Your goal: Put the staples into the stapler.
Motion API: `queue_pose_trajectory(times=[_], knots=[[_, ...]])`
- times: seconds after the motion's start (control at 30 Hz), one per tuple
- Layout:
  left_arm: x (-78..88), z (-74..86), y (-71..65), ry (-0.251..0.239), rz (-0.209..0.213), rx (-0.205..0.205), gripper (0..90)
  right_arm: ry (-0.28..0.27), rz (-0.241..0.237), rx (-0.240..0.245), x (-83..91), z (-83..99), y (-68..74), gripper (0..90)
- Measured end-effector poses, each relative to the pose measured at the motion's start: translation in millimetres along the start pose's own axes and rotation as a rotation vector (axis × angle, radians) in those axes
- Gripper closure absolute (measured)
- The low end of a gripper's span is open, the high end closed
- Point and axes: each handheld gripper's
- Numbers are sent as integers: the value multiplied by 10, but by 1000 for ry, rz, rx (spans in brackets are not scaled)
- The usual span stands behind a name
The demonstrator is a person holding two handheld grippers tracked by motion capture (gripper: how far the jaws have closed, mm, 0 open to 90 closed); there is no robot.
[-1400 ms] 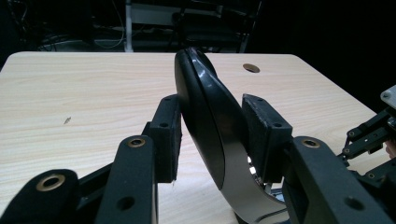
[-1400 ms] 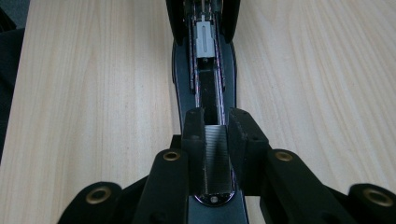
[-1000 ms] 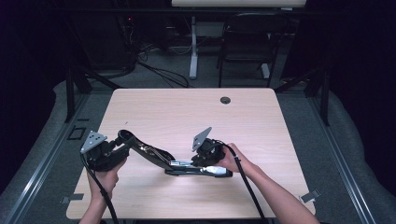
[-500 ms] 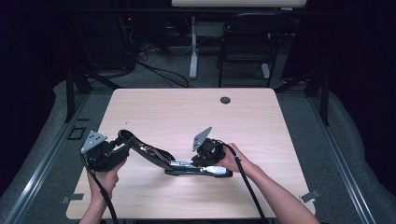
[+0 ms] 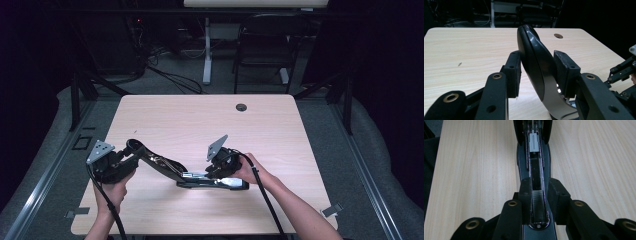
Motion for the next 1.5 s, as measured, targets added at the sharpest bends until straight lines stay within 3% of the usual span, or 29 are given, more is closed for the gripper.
queue_pose_trajectory(times=[0.23,0.4,0.5,1.0,1.5], knots=[[5,-2,2,7,3,-3,593,-5,13,-6,46,-2,-10,690],[0,2,-4,-2,-2,3,593,-2,45,-21,67,-8,4,549],[1,2,-3,-1,0,2,593,5,59,-26,90,-16,7,508],[-1,4,-9,-5,-3,10,595,-10,110,-135,292,-18,122,278],[-2,-12,-27,1,-7,-2,595,-22,125,-171,351,15,143,256]])
Point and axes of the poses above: each handheld gripper's, and its own axes: x roughly backward along the jaws, z roughly out of its underside, y roughly to its left, and after that the axes turned 12 degrees about -z, right-handed
